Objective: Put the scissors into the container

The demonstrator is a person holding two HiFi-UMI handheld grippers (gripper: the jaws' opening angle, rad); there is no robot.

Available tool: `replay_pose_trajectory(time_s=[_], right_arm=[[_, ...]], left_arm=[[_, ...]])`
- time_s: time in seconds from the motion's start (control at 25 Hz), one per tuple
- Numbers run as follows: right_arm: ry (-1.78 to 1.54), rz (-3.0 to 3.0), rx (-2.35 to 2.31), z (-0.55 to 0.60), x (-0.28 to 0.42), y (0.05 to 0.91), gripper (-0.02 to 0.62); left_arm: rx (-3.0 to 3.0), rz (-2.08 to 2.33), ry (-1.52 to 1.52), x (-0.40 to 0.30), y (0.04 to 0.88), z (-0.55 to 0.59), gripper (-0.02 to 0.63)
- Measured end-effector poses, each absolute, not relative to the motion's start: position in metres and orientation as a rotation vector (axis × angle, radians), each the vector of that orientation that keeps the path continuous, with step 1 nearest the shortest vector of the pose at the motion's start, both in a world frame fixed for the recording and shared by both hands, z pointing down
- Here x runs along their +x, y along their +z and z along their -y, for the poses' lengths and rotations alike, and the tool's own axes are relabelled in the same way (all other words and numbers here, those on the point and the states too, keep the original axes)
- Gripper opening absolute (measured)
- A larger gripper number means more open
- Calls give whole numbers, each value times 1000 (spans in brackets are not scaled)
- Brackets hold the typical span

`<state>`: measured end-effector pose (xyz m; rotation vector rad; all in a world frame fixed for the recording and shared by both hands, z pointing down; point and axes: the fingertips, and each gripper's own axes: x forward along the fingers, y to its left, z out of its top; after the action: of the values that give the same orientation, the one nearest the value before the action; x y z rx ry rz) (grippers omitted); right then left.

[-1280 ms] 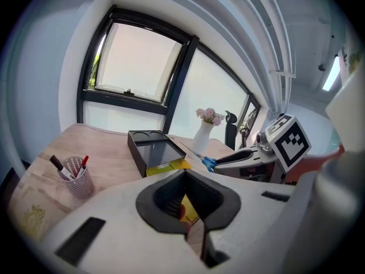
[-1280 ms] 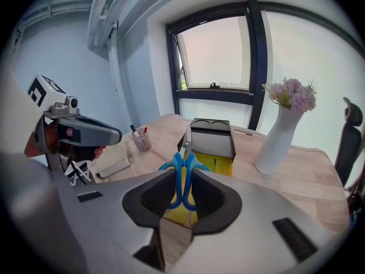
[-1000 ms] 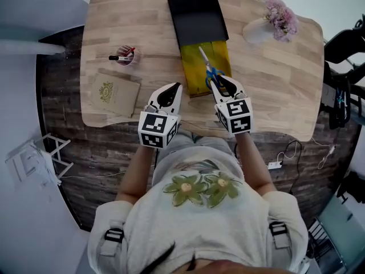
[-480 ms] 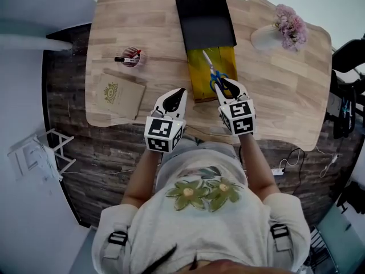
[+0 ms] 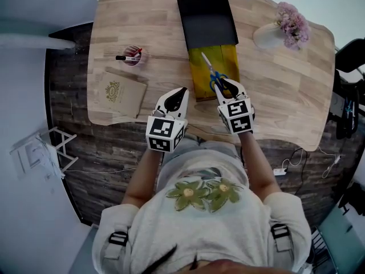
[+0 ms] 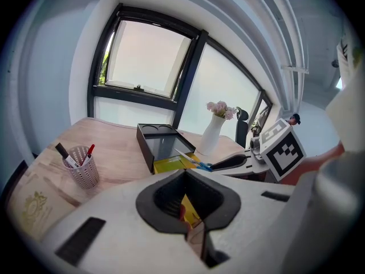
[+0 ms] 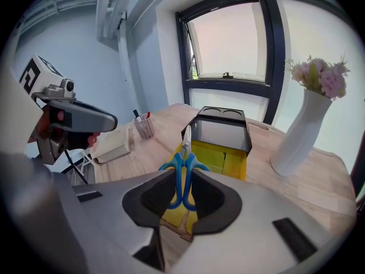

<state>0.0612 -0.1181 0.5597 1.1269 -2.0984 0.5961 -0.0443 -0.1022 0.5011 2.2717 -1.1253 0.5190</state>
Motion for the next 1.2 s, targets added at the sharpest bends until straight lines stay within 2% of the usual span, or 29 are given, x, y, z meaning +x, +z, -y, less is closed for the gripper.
replay_pose_trajectory(time_s=[1.2], right_arm=[[593,2066,1023,128,66,596,83]], left_arm=[[2257,1098,530,-32,515,104,5]])
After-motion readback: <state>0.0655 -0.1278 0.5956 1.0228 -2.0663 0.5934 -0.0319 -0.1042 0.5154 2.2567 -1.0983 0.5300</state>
